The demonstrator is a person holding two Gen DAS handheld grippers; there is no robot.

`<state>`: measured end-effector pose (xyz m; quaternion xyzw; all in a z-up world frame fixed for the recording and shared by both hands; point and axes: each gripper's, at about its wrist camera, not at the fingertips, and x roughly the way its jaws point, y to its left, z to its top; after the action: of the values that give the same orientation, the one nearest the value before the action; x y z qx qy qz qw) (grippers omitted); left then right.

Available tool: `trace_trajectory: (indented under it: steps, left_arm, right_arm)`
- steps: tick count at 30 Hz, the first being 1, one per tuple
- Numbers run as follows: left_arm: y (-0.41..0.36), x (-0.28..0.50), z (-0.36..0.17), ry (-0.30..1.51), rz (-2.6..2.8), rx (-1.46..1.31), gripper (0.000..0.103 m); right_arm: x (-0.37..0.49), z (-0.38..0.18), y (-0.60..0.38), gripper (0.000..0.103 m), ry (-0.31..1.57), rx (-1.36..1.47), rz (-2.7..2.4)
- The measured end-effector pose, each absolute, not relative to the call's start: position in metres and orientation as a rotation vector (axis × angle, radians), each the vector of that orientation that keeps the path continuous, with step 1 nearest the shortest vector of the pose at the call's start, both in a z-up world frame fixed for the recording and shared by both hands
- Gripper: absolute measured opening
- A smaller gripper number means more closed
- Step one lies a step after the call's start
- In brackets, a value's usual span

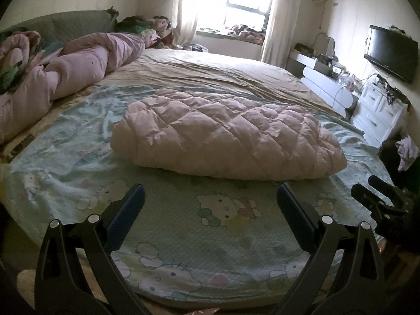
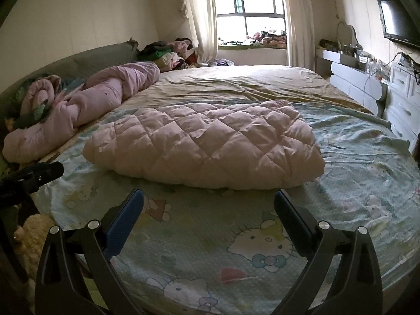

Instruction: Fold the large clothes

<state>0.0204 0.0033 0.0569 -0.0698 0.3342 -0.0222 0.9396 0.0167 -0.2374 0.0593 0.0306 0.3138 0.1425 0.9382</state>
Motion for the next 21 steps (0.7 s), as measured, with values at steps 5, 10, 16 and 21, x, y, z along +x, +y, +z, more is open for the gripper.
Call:
trace_trajectory:
  steps: [5,10,16,21]
  left_arm:
    - [0.0028,0.0198,0.0574,0.679,-0.040,-0.145,0.094]
    - [0.0033,0.0198,0.0578,0.680,-0.038,-0.143,0.094]
    - [0.0038,0.0190,0.0583,0.678,-0.037,-0.144,0.094]
    - [0.0047,0.0184,0.0589,0.675,-0.034,-0.144,0.094]
  right_arm:
    - [0.0154,0.0620,-0.2395,0.099,0.630,0.070,0.285]
    - [0.0145,0.0632,-0.2401,0.099,0.628,0.069,0.284]
    - [0.0144,0.0638,-0.2399,0.099,0.624,0.068,0.286]
    - [0.0135,0.0650,-0.2401,0.099,0.620,0.066,0.286]
